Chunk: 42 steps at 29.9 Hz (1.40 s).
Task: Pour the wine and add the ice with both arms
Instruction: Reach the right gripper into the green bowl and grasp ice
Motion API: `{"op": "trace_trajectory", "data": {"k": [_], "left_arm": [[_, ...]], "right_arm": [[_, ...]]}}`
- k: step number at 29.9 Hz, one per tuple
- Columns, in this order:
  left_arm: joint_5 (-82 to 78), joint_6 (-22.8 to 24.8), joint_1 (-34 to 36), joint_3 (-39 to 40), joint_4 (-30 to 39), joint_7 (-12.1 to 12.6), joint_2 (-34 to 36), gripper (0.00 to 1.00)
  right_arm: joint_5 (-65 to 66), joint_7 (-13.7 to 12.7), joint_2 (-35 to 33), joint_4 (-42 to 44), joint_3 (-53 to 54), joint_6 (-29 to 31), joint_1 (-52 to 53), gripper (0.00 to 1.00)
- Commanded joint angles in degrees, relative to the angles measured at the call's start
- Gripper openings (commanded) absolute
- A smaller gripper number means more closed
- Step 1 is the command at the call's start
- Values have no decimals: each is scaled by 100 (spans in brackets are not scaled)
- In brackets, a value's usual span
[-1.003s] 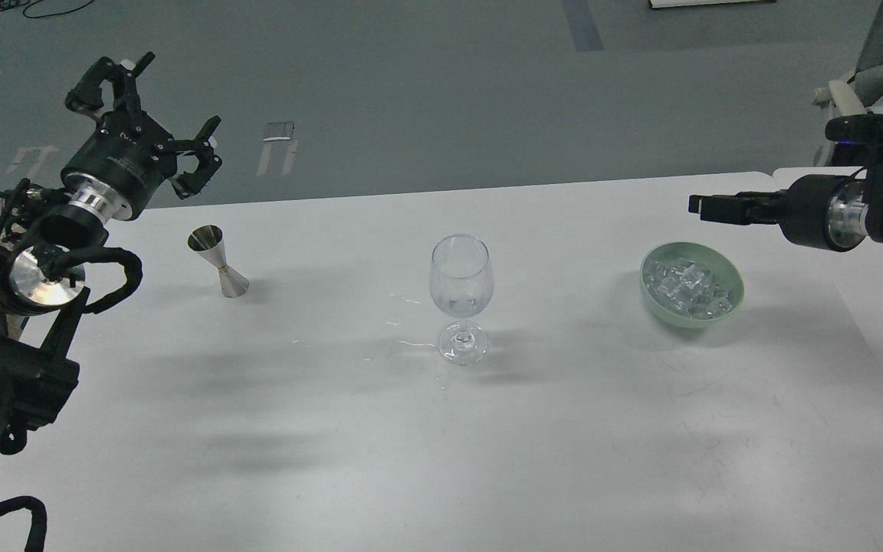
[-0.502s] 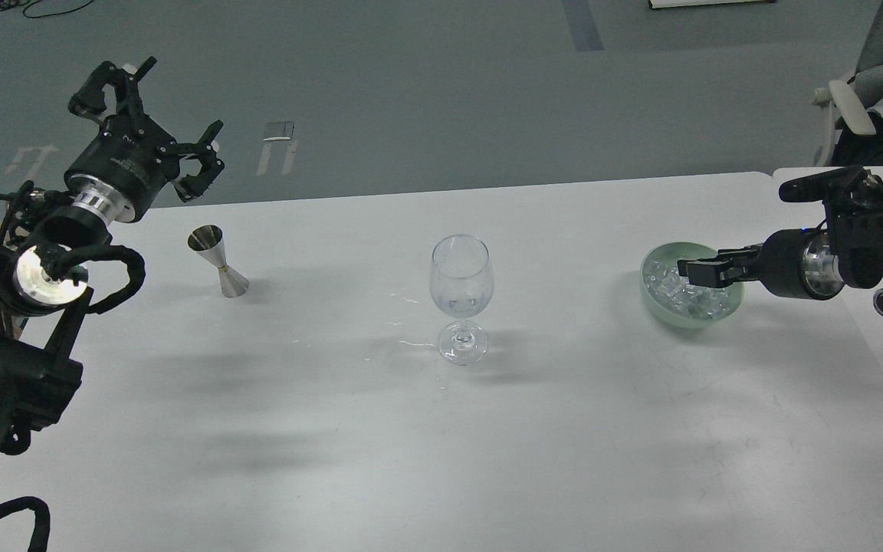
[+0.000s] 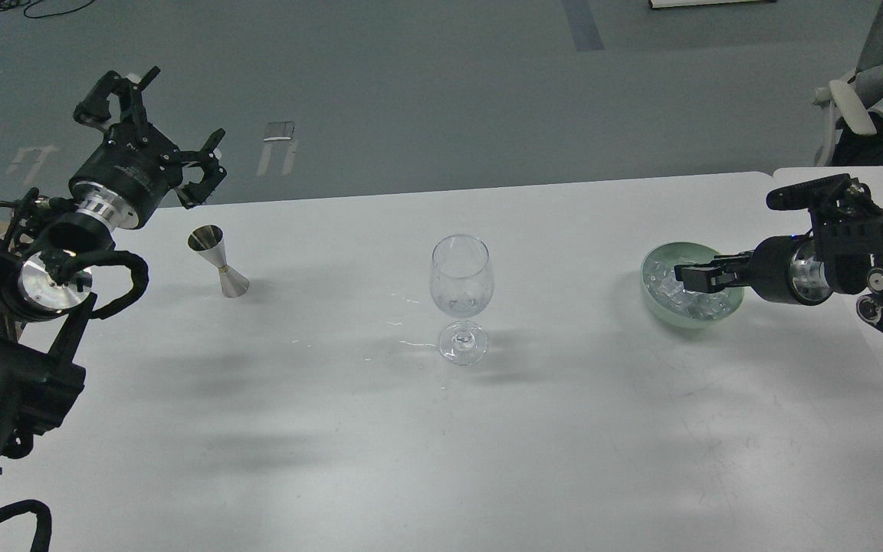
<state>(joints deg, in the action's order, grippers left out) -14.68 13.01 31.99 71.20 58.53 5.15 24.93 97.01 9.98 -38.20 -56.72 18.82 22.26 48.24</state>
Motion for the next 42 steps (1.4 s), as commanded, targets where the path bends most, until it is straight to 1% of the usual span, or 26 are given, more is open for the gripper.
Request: {"op": "trace_trajectory", "data": {"k": [1,3,4,5,6,11,12,13,16,17,18,20,34,37,42], "left_arm": [[1,0,0,17,-26,-5,3,97],[1,0,0,26,-26,3,-6,97],[1,0,0,26,-26,-5,3,97],[1,0,0,34,-26,-5,-5,97],[1,0,8,61,-26,-14,-6,97],[1,0,9,61,-26,-23,3,97],[1,0,9,61,-26,-23,3,97],[1,0,9,61,-26,-14,3,97],[1,-9,9,61,-26,-32,3,97],[1,-9,9,70,-26,-40,3,97],[1,-9,9,70,-35,-49,3,97],[1,-26,0,70,-35,-58,3,97],[1,-167,9,70,-35,-58,12,97],[1,-184,9,70,-35,-58,21,97],[1,-184,17,70,-35,-49,47,97]], "right_arm": [[-6,-5,58,11,-1,6,-8,62],[-15,-5,59,11,-1,6,-8,60],[-24,-5,59,3,-1,6,-8,58],[-15,-5,59,3,-1,6,-8,55],[-15,4,59,3,-10,6,-16,50],[-24,4,59,-15,-28,6,-43,45],[-24,4,59,-15,-97,6,-43,42],[-24,13,50,-15,-176,6,-17,37],[-24,39,23,-32,-265,6,1,32],[-24,39,23,-32,-274,6,1,29],[-24,48,15,-32,-274,6,-8,23],[-24,39,15,-32,-274,6,-16,20],[-76,66,-12,-146,-203,-3,159,19],[-77,66,-117,-261,-37,-3,195,19],[-77,57,-398,-638,701,-3,238,19]]}}
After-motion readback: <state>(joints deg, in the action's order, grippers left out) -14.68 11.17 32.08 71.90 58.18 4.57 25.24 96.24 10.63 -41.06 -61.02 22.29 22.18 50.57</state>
